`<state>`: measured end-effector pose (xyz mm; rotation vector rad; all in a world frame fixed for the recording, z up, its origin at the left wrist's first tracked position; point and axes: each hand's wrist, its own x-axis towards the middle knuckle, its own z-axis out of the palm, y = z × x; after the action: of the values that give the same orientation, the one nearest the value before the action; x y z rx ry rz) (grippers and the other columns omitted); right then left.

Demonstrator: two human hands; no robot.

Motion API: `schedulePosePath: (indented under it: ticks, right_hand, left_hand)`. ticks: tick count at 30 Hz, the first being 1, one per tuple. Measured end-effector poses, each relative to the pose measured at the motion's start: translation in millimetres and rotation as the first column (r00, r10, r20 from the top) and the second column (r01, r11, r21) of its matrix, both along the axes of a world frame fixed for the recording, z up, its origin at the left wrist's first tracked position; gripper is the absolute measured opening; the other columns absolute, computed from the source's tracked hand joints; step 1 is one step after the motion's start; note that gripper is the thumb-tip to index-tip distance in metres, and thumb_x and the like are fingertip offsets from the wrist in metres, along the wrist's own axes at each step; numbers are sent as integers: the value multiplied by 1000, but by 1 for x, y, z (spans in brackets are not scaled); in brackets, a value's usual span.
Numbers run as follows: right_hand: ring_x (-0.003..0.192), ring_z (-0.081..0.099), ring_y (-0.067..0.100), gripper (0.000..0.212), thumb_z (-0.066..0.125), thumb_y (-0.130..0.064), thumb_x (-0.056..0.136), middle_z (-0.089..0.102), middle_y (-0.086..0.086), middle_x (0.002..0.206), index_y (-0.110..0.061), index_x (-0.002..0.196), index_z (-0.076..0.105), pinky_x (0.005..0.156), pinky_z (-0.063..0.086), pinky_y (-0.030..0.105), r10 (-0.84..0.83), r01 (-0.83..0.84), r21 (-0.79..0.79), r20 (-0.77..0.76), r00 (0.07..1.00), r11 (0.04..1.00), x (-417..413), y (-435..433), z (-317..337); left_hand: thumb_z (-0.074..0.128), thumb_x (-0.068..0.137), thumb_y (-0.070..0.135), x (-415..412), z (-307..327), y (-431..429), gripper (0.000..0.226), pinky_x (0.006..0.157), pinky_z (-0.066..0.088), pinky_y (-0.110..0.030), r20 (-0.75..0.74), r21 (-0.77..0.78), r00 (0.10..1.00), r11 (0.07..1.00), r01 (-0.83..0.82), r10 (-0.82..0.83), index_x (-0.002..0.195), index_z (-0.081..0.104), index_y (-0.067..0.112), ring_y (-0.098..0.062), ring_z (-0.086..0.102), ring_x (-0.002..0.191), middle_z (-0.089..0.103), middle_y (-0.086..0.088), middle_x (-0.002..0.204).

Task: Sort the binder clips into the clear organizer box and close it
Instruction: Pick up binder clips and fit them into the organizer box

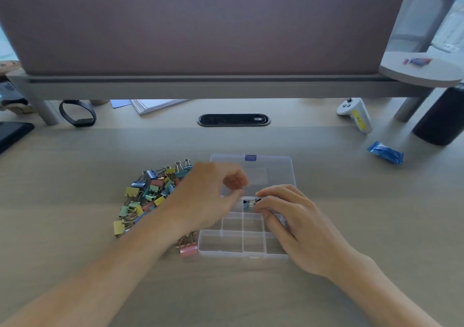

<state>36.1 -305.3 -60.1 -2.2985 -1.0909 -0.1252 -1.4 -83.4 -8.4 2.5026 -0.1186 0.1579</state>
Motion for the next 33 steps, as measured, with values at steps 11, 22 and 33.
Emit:
schedulePosePath:
  ticks: [11,22,33]
  right_hand:
    - [125,51,1,39,37,-39,105,61,-19,128,-29,117,73,103,47,24,-6,5,-36,-17,1000,999,0,-1,0]
    - [125,52,3,37,38,-38,105,61,-19,128,-30,114,73,103,48,26,-7,7,-24,-27,1000,1000,0,-1,-1]
    - [126,52,2,34,40,-37,106,61,-19,128,-30,116,72,104,48,26,-3,2,-31,-23,1000,1000,-1,-1,0]
  left_hand:
    - [75,87,20,4,33,112,26,78,40,-25,-236,521,965,853,25,116,104,67,39,-4,54,94,55,21,97]
    - [71,88,26,8,23,108,21,87,52,-33,-262,616,955,786,54,140,105,66,37,-10,56,100,59,13,106]
    - [75,85,19,5,38,109,19,70,49,-18,-101,367,986,926,-88,133,81,63,33,1,63,78,68,15,82]
